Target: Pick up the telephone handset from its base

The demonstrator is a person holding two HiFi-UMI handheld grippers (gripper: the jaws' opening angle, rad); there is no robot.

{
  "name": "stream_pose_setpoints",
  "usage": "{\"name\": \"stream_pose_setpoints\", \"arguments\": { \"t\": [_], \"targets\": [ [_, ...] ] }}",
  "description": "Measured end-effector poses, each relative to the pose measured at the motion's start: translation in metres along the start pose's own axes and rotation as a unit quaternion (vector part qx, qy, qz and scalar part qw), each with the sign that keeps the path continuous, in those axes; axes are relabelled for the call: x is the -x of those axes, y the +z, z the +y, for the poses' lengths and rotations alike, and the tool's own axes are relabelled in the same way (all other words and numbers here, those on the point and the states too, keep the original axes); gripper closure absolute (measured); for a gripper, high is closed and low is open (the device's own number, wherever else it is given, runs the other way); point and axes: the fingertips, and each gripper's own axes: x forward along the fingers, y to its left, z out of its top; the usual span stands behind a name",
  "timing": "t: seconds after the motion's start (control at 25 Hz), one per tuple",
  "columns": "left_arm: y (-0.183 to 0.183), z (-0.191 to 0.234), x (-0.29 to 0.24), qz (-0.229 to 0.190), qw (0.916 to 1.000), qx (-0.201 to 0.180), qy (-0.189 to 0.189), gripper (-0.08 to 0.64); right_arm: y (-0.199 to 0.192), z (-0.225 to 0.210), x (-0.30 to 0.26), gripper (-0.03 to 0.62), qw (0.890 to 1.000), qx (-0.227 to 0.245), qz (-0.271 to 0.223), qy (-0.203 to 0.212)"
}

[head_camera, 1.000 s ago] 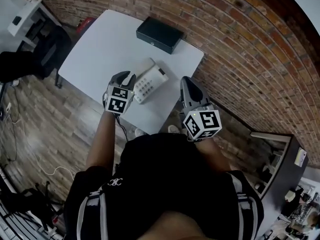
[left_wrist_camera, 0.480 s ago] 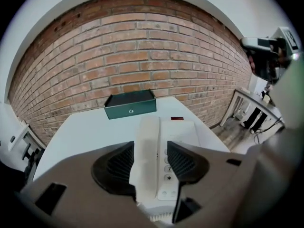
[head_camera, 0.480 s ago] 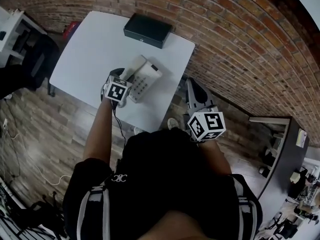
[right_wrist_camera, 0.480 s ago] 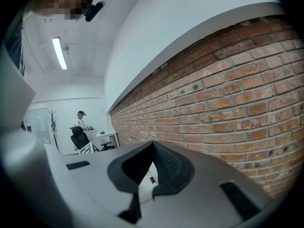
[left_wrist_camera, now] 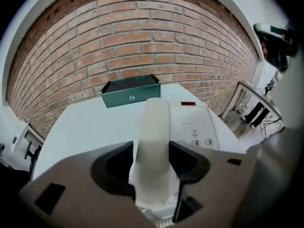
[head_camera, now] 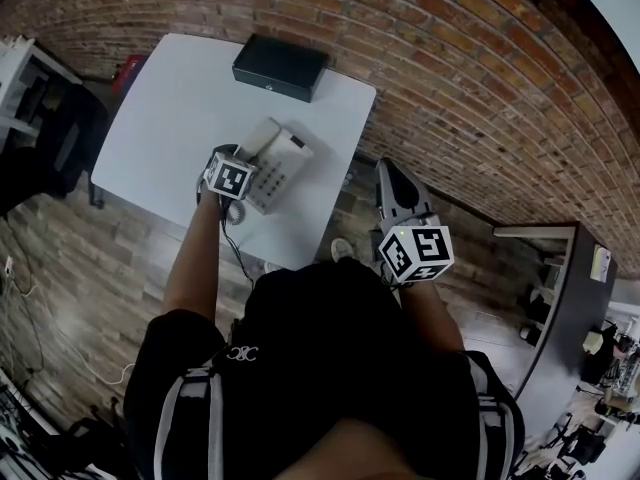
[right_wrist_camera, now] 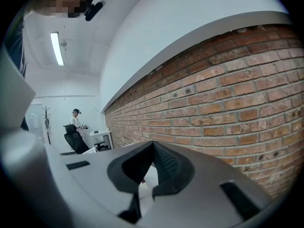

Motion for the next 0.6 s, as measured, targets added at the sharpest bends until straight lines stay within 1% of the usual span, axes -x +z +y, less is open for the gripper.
{"name": "stream_pose_setpoints", "arguments": {
  "t": [0.16, 0.32, 0.48, 0.6],
  "targets": [
    [-0.002, -0.002, -0.005, 0.017, 0.9998, 0.0, -0.006, 0.337, 0.0, -0.008, -0.001, 0.595, 1.0, -0.007, 0.0, -0.004],
    [0.001, 0.0, -0.005, 0.027, 0.9995, -0.01, -0.007, 0.344, -0.002, -0.005, -0.004, 0.595, 1.0, -0.008, 0.004, 0.006],
    [0.003, -0.004, 0.004, 0.016, 0.9998, -0.006, 0.009, 0.345, -0.001, -0.005, -0.009, 0.595, 1.0, -0.009, 0.003, 0.018],
    [0.008, -0.005, 0.014, 0.0, 0.9997, 0.001, 0.024, 0.347, 0.002, -0.006, -0.013, 0.595, 1.0, -0.011, 0.001, 0.029]
  ]
}}
